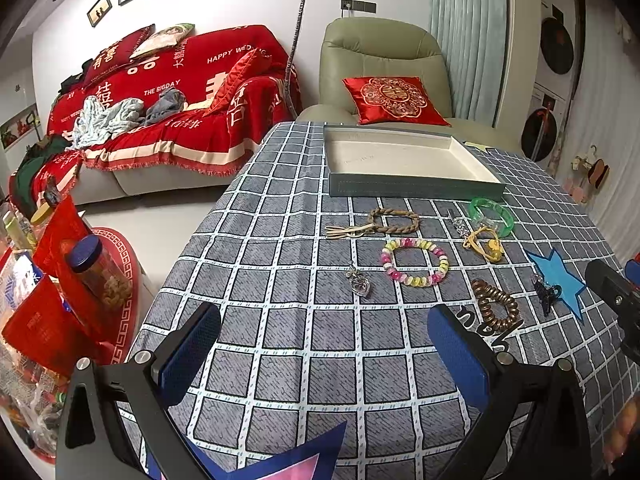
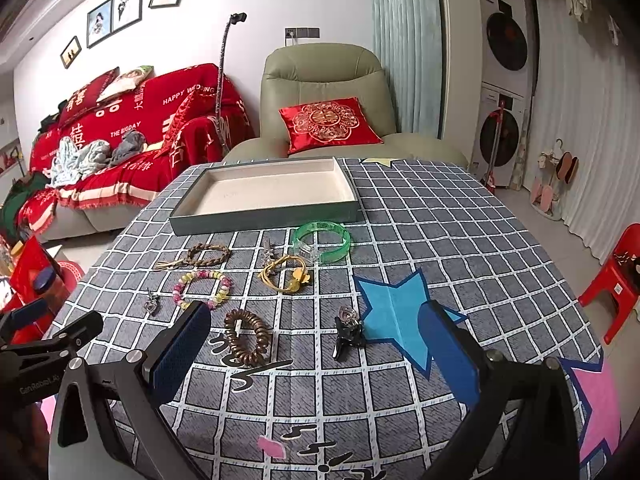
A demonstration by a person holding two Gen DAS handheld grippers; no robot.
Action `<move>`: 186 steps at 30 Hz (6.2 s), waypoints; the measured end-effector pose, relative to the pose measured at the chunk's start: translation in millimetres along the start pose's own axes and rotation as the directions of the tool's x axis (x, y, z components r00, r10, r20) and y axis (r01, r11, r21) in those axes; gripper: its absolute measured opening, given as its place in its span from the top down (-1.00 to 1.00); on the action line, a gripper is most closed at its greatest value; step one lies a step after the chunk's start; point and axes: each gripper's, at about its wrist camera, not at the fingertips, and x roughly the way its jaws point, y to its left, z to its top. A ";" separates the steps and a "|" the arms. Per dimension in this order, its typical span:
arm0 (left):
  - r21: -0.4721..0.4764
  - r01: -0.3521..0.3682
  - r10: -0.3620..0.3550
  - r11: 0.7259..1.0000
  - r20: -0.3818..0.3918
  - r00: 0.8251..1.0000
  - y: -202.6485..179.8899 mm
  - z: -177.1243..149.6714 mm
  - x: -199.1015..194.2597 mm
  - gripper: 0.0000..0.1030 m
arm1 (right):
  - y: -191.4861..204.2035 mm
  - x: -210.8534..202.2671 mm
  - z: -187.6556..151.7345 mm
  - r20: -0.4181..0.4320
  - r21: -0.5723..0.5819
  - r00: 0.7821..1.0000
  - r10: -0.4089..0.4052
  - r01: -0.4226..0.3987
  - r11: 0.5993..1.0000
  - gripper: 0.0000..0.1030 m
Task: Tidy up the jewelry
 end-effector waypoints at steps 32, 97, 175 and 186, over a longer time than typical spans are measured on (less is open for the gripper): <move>0.058 0.115 -0.096 0.992 -0.269 0.958 -18.4 16.7 104.1 -0.82 | -48.0 100.4 -16.2 -0.344 0.080 0.939 -0.031 0.063 0.995 -0.72; 0.249 0.083 -0.031 0.965 -0.206 0.978 -82.4 179.9 272.6 0.33 | 2.4 331.1 148.8 -0.412 0.059 0.900 0.143 -0.130 0.990 0.03; 0.138 0.157 -0.112 0.978 -0.288 0.951 -49.4 42.6 136.8 -0.93 | -51.6 129.1 -2.4 -0.411 0.017 0.912 -0.003 0.010 1.000 -0.68; 0.196 0.196 -0.140 0.961 -0.269 0.953 -65.0 39.9 129.5 -0.54 | -36.7 126.6 -0.5 -0.406 -0.043 0.914 -0.008 -0.010 0.999 -0.16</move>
